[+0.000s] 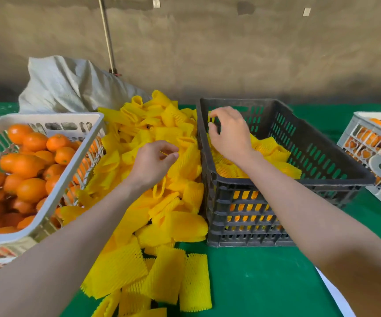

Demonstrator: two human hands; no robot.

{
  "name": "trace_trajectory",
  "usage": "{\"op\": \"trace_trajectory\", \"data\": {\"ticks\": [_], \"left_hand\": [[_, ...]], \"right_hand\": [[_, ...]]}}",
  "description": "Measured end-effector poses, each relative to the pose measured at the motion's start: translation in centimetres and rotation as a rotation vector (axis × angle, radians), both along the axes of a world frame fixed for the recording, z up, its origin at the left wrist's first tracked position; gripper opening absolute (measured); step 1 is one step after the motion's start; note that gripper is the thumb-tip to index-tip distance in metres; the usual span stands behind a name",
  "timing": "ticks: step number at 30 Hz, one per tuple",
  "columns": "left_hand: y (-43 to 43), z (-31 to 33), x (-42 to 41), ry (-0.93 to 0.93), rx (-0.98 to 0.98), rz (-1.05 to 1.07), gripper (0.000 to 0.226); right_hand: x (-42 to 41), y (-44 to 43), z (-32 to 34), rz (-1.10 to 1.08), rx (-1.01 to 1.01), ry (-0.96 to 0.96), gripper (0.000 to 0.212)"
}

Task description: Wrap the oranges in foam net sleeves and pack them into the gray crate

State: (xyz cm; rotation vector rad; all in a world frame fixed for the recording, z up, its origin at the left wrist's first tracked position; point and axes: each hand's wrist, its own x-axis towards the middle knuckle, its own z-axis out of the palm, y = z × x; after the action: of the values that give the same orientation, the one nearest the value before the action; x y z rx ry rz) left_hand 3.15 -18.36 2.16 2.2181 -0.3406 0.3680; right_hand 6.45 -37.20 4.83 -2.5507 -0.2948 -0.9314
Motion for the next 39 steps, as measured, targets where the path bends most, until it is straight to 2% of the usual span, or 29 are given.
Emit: {"op": "trace_trajectory", "data": {"ticks": [2, 4, 6, 9, 11, 12, 13, 15, 17, 19, 23, 25, 26, 27, 29, 31, 34, 35, 37, 39], "left_hand": [[1.8, 0.4, -0.1, 0.040, -0.074, 0.037, 0.014], [3.6, 0.7, -0.3, 0.077, -0.156, 0.076, 0.012], [5.3, 0.6, -0.8, 0.124, -0.223, 0.095, 0.007], [7.7, 0.0, -2.1, 0.182, -0.257, 0.097, 0.005], [9.0, -0.7, -3.0, 0.207, -0.260, 0.095, 0.005], [9.5, -1.0, -3.4, 0.221, -0.258, 0.092, 0.006], [9.9, -1.4, -3.8, 0.237, -0.250, 0.092, 0.006], [10.5, -2.1, -4.3, 0.268, -0.224, 0.087, 0.004], [10.9, -2.6, -4.7, 0.305, -0.221, 0.077, 0.005], [11.1, -3.0, -4.7, 0.346, -0.195, 0.065, 0.014], [11.0, -3.3, -4.8, 0.497, -0.249, 0.033, 0.056], [10.8, -3.3, -5.0, 0.590, -0.287, 0.022, 0.078], [10.7, -3.2, -5.1, 0.625, -0.291, 0.019, 0.081], [10.7, -3.2, -5.2, 0.644, -0.302, 0.014, 0.077], [10.9, -3.0, -5.4, 0.608, -0.351, -0.017, 0.049], [11.1, -2.8, -5.8, 0.436, -0.282, -0.003, 0.033], [11.8, -2.4, -6.0, 0.080, 0.167, 0.105, 0.025], [12.0, -2.3, -6.0, 0.012, 0.205, 0.106, 0.024], [12.8, -1.6, -5.7, -0.018, 0.103, 0.062, 0.018], [14.2, -0.5, -5.2, 0.117, -0.076, -0.024, 0.019]], "right_hand": [[-2.7, 4.0, 0.0, 0.201, 0.076, -0.152, 0.019], [-4.8, 7.4, -1.4, 0.360, 0.059, -0.121, 0.017], [-5.9, 9.8, -3.7, 0.432, -0.061, 0.201, 0.026], [-5.9, 10.9, -7.8, 0.271, -0.502, 0.831, 0.068], [-6.1, 10.5, -9.9, 0.181, -0.742, 1.038, 0.095], [-6.3, 10.3, -10.8, 0.155, -0.794, 1.079, 0.101], [-6.4, 10.1, -11.6, 0.135, -0.810, 1.088, 0.101], [-6.5, 10.1, -12.5, 0.111, -0.754, 1.038, 0.083], [-6.2, 10.3, -12.2, 0.128, -0.570, 0.958, 0.058], [-5.8, 10.7, -10.8, 0.171, -0.332, 0.866, 0.050], [-5.3, 12.0, -7.0, 0.262, 0.123, 0.682, 0.047], [-5.5, 12.8, -5.5, 0.353, 0.347, 0.685, 0.043], [-5.8, 13.1, -4.8, 0.392, 0.445, 0.693, 0.041], [-6.0, 13.5, -4.3, 0.423, 0.527, 0.696, 0.040], [-6.4, 14.0, -3.6, 0.453, 0.640, 0.696, 0.039], [-6.5, 14.6, -3.3, 0.458, 0.696, 0.698, 0.040], [-6.7, 15.6, -3.0, 0.466, 0.632, 0.624, 0.045], [-6.7, 16.1, -2.8, 0.481, 0.569, 0.571, 0.046], [-6.6, 17.2, -2.5, 0.512, 0.489, 0.502, 0.040], [-6.1, 18.3, -2.3, 0.477, 0.406, 0.431, 0.032]]}}
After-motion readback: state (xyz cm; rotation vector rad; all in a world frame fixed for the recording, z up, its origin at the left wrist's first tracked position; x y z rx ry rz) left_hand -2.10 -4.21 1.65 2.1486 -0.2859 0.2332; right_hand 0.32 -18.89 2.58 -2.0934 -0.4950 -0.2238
